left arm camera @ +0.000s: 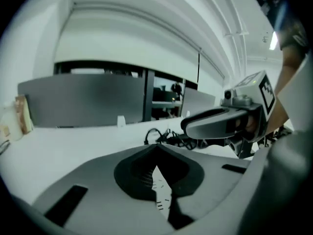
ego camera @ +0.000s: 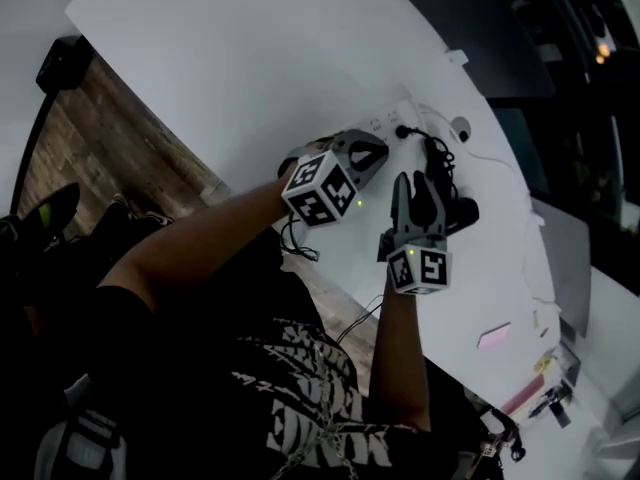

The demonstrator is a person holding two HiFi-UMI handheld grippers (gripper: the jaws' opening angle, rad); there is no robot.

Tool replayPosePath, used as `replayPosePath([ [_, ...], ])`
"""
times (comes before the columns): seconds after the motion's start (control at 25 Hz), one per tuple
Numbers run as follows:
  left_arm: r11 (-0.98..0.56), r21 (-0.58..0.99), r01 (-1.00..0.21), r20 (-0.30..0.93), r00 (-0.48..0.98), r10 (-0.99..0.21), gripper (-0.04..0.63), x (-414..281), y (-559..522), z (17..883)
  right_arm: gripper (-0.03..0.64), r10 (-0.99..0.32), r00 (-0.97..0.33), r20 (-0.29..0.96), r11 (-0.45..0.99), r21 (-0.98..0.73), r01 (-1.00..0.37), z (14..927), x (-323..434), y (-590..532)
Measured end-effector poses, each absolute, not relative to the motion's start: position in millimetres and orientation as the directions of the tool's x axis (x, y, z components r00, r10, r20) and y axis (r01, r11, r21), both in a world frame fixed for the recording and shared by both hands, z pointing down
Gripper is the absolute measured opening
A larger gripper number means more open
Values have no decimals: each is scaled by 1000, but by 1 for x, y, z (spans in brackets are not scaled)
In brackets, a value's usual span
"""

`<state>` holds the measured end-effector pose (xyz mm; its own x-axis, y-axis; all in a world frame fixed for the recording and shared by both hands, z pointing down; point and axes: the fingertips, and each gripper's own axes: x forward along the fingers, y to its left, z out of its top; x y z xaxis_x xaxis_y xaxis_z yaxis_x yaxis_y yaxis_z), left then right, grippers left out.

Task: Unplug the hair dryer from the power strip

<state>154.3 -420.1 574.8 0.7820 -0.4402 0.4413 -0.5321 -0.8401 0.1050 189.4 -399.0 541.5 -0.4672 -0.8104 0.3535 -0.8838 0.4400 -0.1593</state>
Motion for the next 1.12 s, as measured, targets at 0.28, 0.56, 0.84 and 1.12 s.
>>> replayPosePath([
  [0.28, -706, 61, -705, 109, 708, -698, 26, 81, -396, 431, 41, -860, -455, 230, 440, -116, -890, 450, 214, -353],
  [0.56, -669, 118, -734, 60, 678, -733, 26, 72, -366, 367, 41, -898, -422, 125, 409, -118, -905, 396, 235, -306],
  [0.84, -676, 87, -732, 49, 681, -731, 26, 88, -340, 352, 41, -894, -435, 107, 421, -131, -898, 394, 241, -282],
  [1.12, -679, 78, -730, 63, 683, -727, 26, 93, -334, 359, 41, -883, -456, 114, 439, -146, -886, 399, 236, -277],
])
